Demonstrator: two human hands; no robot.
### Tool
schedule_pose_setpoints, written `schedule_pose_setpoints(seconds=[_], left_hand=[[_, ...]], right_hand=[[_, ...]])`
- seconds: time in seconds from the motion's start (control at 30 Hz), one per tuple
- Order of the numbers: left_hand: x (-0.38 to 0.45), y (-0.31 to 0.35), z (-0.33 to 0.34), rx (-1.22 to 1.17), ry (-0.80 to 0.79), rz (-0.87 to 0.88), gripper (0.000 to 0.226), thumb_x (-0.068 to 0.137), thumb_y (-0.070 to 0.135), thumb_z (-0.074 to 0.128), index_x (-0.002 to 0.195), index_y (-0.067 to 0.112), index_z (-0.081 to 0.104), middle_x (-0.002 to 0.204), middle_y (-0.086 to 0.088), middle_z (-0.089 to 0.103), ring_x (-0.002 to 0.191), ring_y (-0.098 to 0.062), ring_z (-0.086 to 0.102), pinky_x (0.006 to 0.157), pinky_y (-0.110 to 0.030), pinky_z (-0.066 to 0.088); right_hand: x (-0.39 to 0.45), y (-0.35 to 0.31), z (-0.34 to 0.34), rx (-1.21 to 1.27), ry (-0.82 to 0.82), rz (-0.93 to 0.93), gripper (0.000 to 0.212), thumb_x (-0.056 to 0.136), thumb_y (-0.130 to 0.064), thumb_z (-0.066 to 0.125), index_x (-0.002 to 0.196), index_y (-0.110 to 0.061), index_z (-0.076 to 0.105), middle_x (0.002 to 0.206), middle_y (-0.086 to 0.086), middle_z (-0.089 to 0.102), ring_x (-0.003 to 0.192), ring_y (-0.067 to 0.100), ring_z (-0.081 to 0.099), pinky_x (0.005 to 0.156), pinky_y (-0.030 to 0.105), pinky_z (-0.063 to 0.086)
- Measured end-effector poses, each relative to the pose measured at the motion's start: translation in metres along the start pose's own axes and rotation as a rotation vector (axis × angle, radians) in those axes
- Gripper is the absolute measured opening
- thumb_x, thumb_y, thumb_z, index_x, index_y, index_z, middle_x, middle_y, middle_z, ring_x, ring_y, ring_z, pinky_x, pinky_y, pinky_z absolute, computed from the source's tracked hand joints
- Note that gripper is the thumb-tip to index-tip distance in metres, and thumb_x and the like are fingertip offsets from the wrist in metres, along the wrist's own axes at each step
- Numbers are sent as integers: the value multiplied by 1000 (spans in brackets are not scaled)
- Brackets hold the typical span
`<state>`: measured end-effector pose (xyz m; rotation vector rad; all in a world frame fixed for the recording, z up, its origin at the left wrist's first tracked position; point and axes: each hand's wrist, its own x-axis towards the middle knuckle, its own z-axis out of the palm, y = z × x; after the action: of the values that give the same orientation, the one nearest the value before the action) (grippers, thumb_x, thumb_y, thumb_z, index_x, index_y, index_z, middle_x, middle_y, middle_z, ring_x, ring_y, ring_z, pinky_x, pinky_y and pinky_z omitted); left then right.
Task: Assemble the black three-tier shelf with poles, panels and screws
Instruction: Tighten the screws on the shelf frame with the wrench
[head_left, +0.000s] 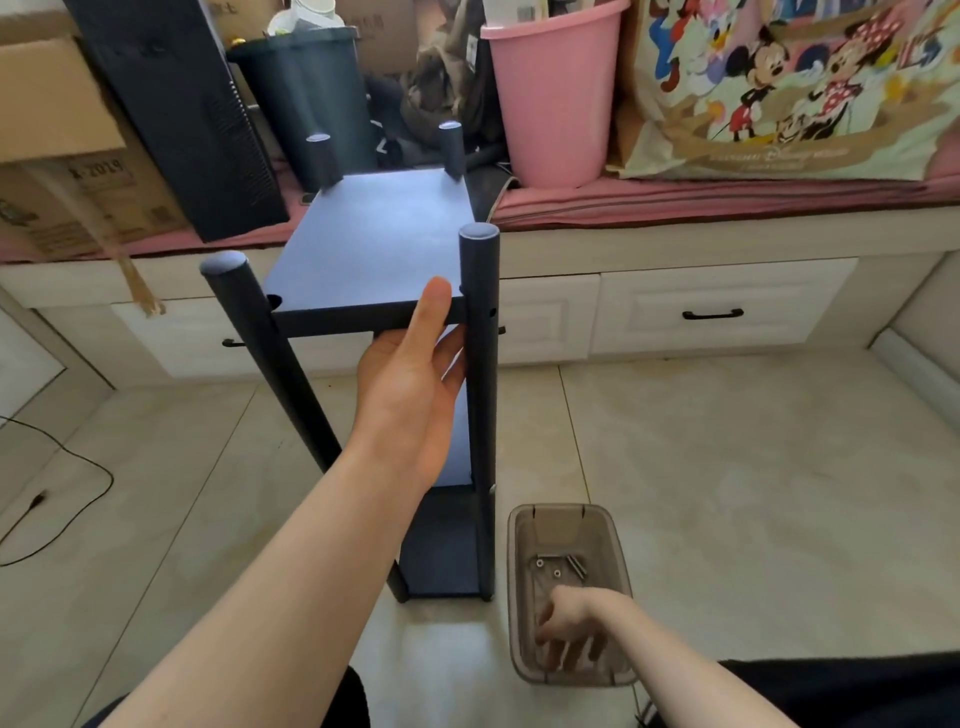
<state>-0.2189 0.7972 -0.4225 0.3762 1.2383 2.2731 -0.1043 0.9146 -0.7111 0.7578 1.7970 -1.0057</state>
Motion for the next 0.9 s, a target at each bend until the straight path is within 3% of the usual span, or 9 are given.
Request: schedule_pose_setpoints(seconds=[0.1,0.23,0.3,0.43,0.57,0.7,0.9], left_hand=[[-3,1,2,-4,-1,-6,38,72,40,71,97,13,63,100,-2,75,99,-18,74,94,-32,56],[-5,3,2,-8,-13,-18,37,72,39,69,97,13,64,105,-5,75,99,-17,74,95,-31,55],[-5,3,1,-10,-40,-24,44,73,39,68,105,10,61,109,-6,74,101,-18,73,96,-32,54],[-3,2,-4,4,-100,-25,44,76,39,67,108,10,64,116,-6,73,108,-20,71,96,-30,55],[0,1,-9,24,-139,-16,24,79,34,66,94,15,72,111,-4,75,107,-20,71,92,-28,57],[3,0,-12,48,-159,-8,28,82,33,65,102,14,68,110,-3,74,108,-17,70,100,-31,54],[4,0,-13,46,-163,-11,35,83,34,63,111,12,64,119,-4,69,113,-17,68,105,-34,50]], right_hand=[[6,2,10,21,27,-31,18,101,-23,46,102,-14,62,98,3,73,78,15,69,66,29,53],[22,7,12,-2,295,-73,16,98,-12,46,104,-10,61,110,12,68,94,24,67,63,25,52],[32,11,9,-22,408,-64,12,99,-11,46,103,-12,56,112,12,64,96,23,62,62,23,46],[56,17,1,6,534,-48,30,100,-11,43,128,-6,54,132,15,59,119,29,58,91,29,46],[75,17,-4,37,530,-88,41,100,-12,44,142,-10,45,141,14,54,128,28,53,101,30,43],[92,15,-6,57,490,-97,48,100,-7,46,147,-14,40,142,13,52,127,27,54,103,31,44],[108,8,-6,-1,423,-78,29,103,-19,45,129,-9,53,130,13,60,115,27,59,95,31,47]])
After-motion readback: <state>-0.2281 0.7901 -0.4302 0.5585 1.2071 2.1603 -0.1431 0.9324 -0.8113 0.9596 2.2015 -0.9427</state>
